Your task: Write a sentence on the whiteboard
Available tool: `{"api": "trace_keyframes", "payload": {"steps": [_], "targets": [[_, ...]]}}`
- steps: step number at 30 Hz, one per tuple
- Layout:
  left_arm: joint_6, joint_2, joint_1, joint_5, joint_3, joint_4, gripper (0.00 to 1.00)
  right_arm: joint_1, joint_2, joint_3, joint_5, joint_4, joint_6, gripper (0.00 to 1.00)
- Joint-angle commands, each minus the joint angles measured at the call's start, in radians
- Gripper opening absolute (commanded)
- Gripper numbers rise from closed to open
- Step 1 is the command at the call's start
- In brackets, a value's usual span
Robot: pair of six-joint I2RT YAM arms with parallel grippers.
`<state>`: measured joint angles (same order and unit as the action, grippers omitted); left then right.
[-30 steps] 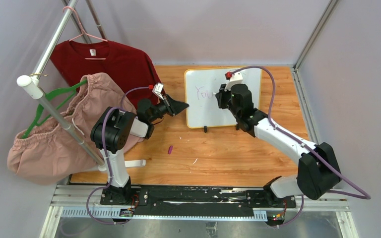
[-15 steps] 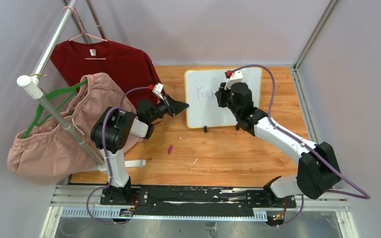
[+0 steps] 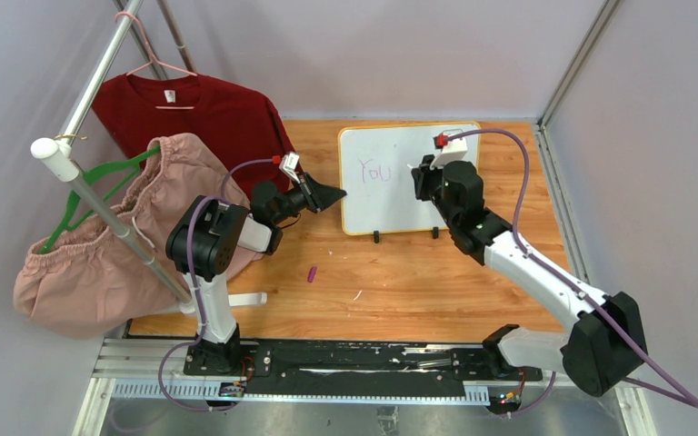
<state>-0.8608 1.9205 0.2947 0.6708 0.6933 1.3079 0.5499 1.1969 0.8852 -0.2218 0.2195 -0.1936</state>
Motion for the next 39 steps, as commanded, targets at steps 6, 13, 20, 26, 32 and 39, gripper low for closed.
{"api": "trace_keyframes", "payload": {"steps": [6, 13, 20, 26, 32, 39], "targets": [[0.006, -0.009, -0.002, 0.010, -0.009, 0.066, 0.20, -0.030, 0.053, -0.004, -0.050, 0.054, 0.001, 0.00], [0.005, -0.005, -0.002, 0.010, -0.008, 0.068, 0.20, -0.030, 0.082, 0.023, -0.069, 0.075, -0.001, 0.00], [0.005, -0.005, -0.002, 0.010, -0.007, 0.070, 0.20, -0.030, 0.092, 0.040, -0.120, 0.086, 0.006, 0.00], [0.002, 0.000, -0.002, 0.010, -0.006, 0.074, 0.20, -0.031, 0.087, 0.040, -0.146, 0.117, 0.018, 0.00], [0.000, 0.001, -0.002, 0.011, -0.006, 0.077, 0.20, -0.031, 0.115, 0.079, -0.152, 0.099, 0.028, 0.00], [0.000, 0.002, -0.002, 0.011, -0.006, 0.077, 0.20, -0.030, 0.143, 0.113, -0.147, 0.078, 0.027, 0.00]]}}
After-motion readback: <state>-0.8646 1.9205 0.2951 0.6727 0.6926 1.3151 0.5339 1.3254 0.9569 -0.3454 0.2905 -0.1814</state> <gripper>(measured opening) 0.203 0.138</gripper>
